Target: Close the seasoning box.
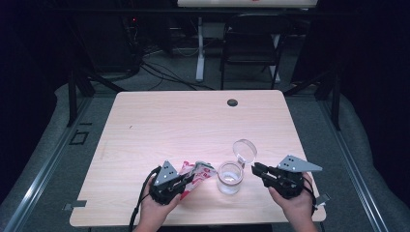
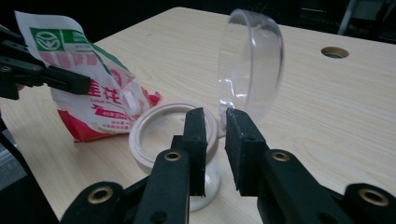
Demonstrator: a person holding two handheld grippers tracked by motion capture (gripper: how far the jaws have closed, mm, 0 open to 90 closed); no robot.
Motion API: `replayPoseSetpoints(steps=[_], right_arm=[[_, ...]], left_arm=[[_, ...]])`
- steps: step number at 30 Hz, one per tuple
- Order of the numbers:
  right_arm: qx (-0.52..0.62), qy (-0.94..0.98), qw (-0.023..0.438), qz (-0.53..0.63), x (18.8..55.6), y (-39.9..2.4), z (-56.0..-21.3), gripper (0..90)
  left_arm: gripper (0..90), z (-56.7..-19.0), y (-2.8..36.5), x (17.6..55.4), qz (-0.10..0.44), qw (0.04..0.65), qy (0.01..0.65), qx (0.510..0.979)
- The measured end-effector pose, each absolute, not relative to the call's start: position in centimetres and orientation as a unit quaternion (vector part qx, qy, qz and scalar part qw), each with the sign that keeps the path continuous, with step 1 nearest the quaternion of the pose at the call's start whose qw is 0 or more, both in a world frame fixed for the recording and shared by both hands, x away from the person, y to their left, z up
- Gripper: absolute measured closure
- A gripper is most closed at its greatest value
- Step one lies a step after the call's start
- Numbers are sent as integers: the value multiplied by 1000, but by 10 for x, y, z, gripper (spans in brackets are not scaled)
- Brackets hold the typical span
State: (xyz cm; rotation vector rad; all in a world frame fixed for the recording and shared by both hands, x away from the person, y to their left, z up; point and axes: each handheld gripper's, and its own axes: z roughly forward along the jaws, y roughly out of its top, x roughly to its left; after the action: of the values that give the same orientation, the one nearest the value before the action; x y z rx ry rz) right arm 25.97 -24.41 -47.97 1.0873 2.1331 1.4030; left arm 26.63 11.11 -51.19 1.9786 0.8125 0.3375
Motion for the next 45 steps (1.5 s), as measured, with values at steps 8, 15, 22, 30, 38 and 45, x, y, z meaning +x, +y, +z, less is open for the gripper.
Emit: replayPoseSetpoints(steps=[8,15,22,30,38,45], right_arm=[[361,771,173,496,260,-227,-474,766],[329,791,162,490,265,-203,-471,755],[308,804,149,486,270,-182,-473,754],[294,813,137,483,275,-167,-477,754],[286,821,126,478,283,-153,-482,759],[279,829,122,469,286,-146,-485,771]], left_arm=[[872,-512,112,266,136,470,331,807],[870,-512,111,265,143,470,326,808],[867,-513,110,265,140,471,326,808],[867,-513,110,265,142,471,325,808],[866,-513,109,264,141,471,324,808],[866,-513,110,264,141,471,323,809]])
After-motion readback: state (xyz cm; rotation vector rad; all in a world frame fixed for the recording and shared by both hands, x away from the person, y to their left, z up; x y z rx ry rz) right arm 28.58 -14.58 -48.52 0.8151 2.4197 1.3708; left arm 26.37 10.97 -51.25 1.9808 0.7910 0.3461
